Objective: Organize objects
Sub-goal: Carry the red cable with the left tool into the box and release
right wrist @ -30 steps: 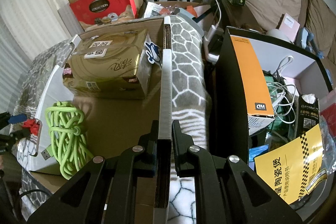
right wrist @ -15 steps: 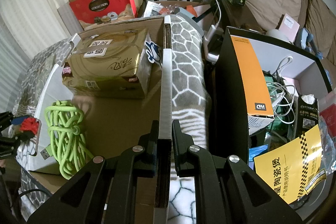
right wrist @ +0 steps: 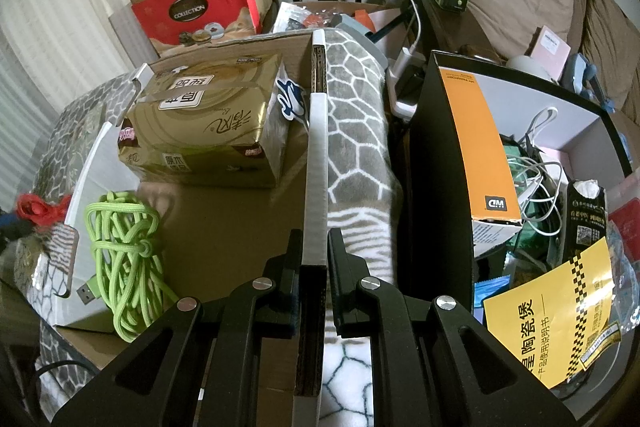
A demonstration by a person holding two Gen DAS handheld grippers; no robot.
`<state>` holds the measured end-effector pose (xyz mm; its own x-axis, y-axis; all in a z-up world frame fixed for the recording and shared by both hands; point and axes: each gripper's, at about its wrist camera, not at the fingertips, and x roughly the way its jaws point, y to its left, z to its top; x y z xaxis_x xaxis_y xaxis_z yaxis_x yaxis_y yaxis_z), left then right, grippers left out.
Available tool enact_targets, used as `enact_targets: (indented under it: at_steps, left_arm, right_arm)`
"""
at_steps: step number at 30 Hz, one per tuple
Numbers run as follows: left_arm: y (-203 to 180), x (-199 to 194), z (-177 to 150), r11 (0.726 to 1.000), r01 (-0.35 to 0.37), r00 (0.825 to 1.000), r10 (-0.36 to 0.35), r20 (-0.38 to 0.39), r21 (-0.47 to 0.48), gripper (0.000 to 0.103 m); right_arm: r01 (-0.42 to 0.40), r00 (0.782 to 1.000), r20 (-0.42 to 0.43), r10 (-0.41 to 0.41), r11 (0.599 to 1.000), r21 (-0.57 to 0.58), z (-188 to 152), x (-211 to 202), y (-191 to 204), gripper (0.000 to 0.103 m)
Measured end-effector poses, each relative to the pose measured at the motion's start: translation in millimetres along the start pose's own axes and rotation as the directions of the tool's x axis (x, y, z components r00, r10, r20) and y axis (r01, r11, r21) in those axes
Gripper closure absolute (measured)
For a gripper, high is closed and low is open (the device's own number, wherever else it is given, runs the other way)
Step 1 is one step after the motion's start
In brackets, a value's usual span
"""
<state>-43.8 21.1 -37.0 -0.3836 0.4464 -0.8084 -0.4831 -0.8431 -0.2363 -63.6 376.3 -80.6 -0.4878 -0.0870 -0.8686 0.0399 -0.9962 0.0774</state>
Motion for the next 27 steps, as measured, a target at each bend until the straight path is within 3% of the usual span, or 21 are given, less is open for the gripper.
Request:
enact_targets:
  at_steps: [7,18,21,27]
  left_arm:
    - [-37,-11,28,0.999,0.045,0.997,-0.045,0.067,0.001,0.087]
    - [-110,-13,63,0.982,0.164,0.984,-0.169,0.051,0.094,0.087]
    - [-127,-9,73,0.974,0.2,0.979,-0.204,0.026,0.104,0.087]
    - [-153,31,87,0.964,0.254,0.964,-0.246,-0.1,0.083,0.087]
  right_arm:
    - [-0.002,1.0,-0.001,0.002,1.0,0.001,0,0,0,0.093]
    - [0.0,1.0,-0.001,0.0,1.0,-0.001,-1,0,-1,0.093]
    - [-0.001,1.0,-0.001,0.001,1.0,-0.002,-1,0,-1,0.093]
    - [-0.007,1.0,-0.003,0.007,1.0,0.003,-4,1,-3,0.093]
